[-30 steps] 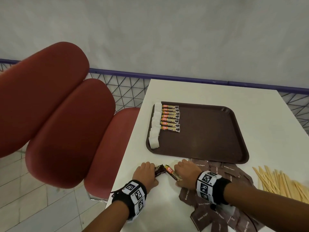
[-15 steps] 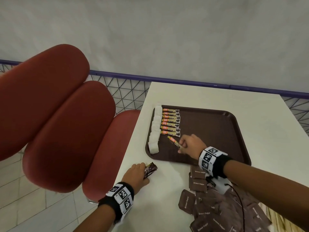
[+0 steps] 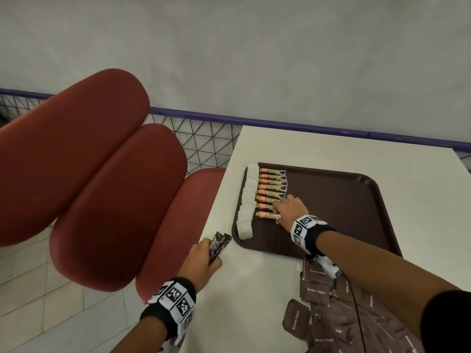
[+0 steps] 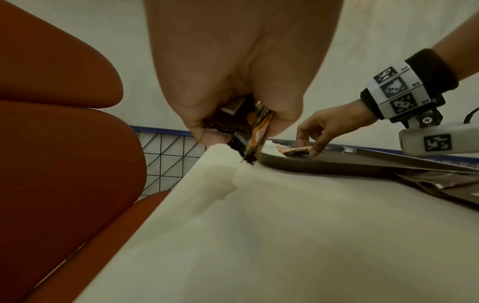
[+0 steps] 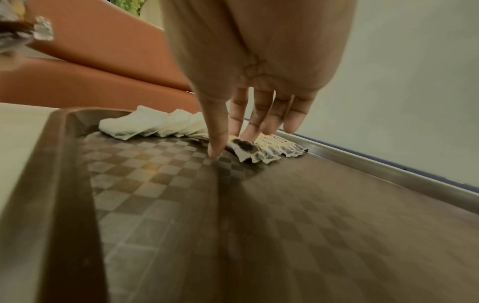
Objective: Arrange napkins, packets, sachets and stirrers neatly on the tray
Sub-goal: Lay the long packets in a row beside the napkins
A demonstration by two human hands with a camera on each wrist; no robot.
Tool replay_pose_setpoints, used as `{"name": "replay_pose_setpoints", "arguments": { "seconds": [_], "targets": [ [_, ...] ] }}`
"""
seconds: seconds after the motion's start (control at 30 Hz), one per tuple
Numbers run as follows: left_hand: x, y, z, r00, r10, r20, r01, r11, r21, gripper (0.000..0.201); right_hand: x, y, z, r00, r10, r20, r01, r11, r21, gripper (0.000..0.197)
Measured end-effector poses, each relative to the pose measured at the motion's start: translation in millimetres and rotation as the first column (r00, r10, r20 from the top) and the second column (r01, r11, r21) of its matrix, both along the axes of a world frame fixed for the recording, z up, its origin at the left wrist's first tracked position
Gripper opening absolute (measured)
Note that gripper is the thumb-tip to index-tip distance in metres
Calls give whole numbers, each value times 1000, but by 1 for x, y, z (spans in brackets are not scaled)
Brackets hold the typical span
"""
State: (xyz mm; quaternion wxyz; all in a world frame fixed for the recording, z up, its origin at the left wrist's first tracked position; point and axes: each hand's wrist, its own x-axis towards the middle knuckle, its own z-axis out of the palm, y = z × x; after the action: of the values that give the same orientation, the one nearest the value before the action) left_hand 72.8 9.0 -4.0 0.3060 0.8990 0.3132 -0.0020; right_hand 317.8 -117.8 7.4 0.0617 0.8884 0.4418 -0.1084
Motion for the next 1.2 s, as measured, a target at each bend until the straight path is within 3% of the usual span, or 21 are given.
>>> {"name": "replay_pose_setpoints", "arguments": {
  "seconds": [0.2, 0.4, 0.63, 1.0, 1.07, 1.2],
  "targets": [
    [1, -1, 0, 1000, 15, 8, -15, 1000, -16, 20, -11, -5, -2, 992, -90, -91, 106, 975, 193, 41],
    [7, -1, 1, 999, 35, 32, -33, 999, -39, 17, -37, -24, -14, 998, -17, -68, 24, 994, 106, 52],
    [13, 1, 2, 993, 84, 80, -75, 991, -107, 16, -40, -25, -13, 997, -30, -75, 36, 996, 80, 55],
    [19, -3, 10, 988, 84, 130, -63, 986, -152, 14, -47, -24, -9, 995, -44, -90, 57, 988, 146, 55],
    [22, -5, 14, 985, 91, 145, -63, 981, -186, 13, -52, -23, -8, 991, -14, -137, 45, 972, 230, 51],
    [31, -13, 18, 976, 128, 179, -75, 958, -277, 10, -67, -20, -1, 913, 88, -399, 65, 934, 352, 53]
  ]
}}
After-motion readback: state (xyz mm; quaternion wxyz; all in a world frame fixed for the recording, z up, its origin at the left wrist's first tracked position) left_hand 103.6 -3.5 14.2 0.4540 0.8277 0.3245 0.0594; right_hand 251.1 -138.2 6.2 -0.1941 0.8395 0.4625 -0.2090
